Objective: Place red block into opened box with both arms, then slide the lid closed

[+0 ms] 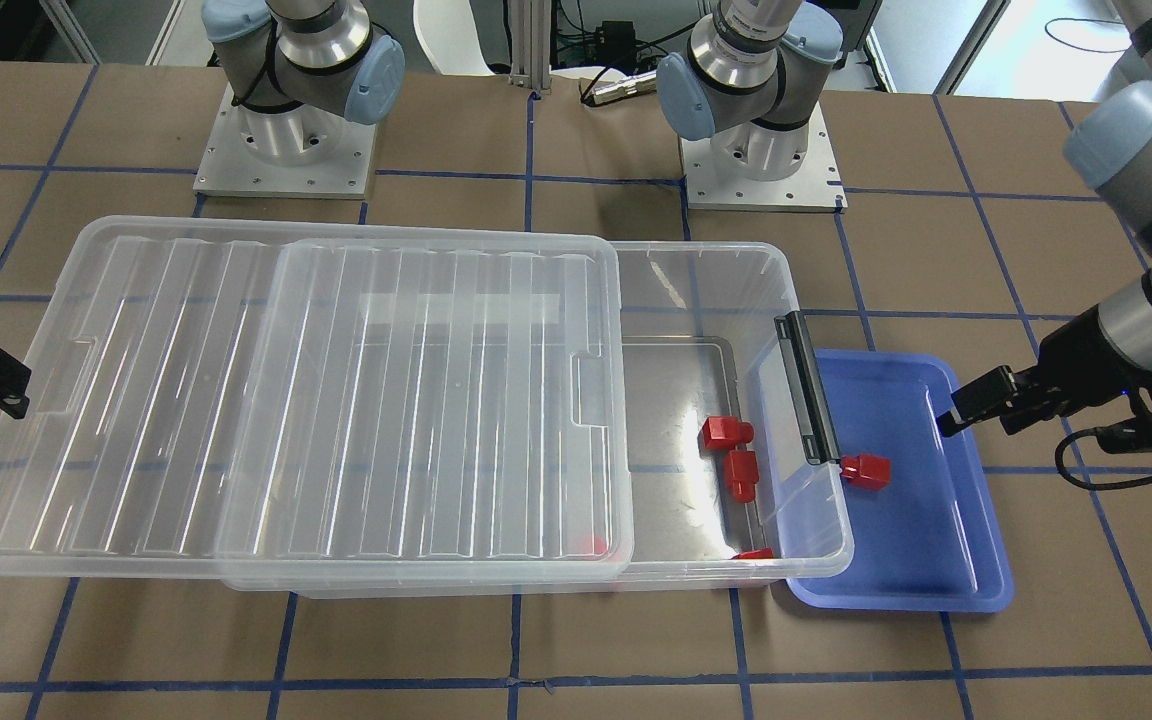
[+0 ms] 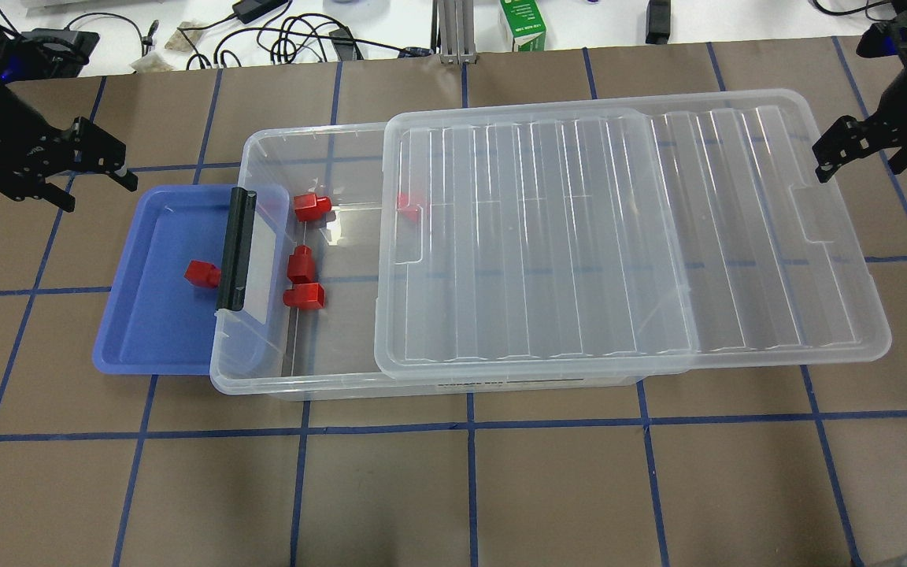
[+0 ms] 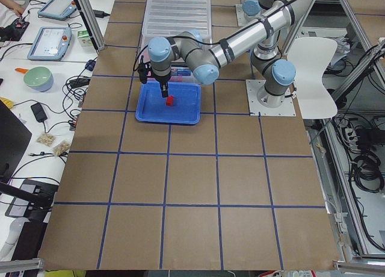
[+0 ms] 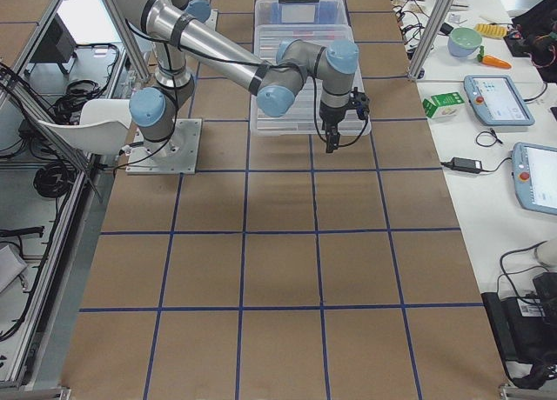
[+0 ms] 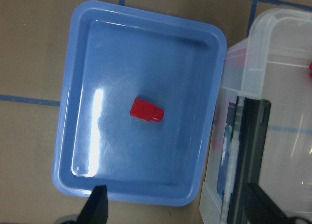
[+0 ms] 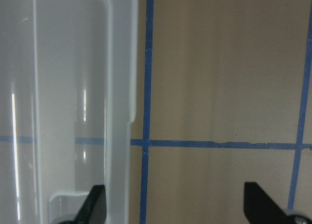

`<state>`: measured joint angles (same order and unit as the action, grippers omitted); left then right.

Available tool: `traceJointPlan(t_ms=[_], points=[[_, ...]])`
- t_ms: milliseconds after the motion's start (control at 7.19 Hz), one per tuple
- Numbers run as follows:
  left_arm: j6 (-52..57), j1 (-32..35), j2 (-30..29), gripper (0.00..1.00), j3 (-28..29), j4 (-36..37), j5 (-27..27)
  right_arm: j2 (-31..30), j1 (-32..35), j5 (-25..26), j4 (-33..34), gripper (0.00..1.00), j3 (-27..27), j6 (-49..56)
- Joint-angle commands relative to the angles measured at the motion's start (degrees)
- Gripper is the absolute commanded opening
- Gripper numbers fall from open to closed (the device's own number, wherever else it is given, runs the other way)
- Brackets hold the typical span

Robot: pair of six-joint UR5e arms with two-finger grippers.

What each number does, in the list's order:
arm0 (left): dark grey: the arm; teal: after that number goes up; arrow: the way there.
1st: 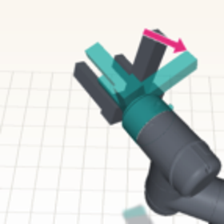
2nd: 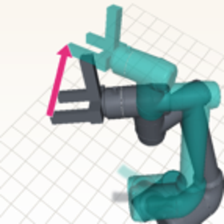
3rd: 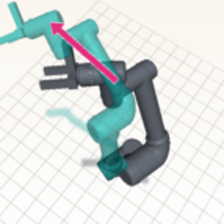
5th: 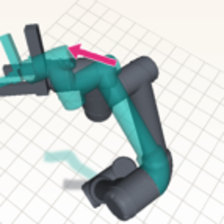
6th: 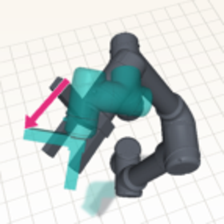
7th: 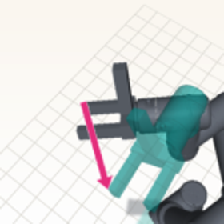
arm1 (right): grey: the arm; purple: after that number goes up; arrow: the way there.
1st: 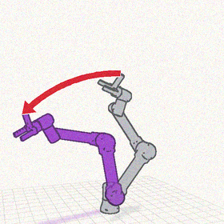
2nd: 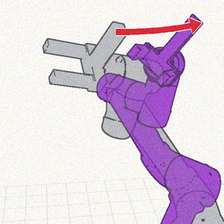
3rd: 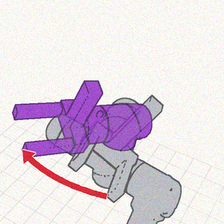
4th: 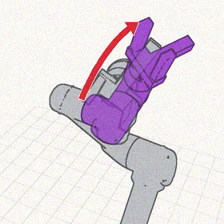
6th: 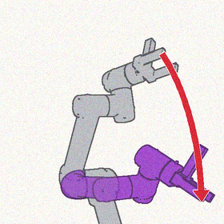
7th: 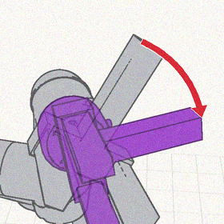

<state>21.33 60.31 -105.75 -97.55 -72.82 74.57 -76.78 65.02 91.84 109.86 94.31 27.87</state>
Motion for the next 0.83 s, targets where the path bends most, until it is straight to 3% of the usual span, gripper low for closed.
traceJointPlan(t_ms=[0,278,417,557,696], points=[[2.2,-2.0,-5.7,1.0,-1.4,2.7,-6.6,-0.1,-0.2,0.1,0.1,1.0,0.1,0.1],[4.8,-2.0,-11.5,1.0,-1.9,6.9,-10.0,-0.1,-0.2,0.1,0.1,1.0,-0.1,0.1],[5.0,-2.0,-12.3,1.0,-2.6,6.9,-11.5,-0.1,-0.2,0.2,0.0,1.0,-0.3,0.1],[5.2,-2.0,-12.6,1.0,-4.8,7.0,-17.6,-0.6,-0.2,0.3,0.0,1.0,-0.3,0.1],[5.3,-2.0,-13.1,1.0,-6.6,7.4,-18.3,-0.6,-0.2,0.3,0.0,1.0,-0.3,0.0]])
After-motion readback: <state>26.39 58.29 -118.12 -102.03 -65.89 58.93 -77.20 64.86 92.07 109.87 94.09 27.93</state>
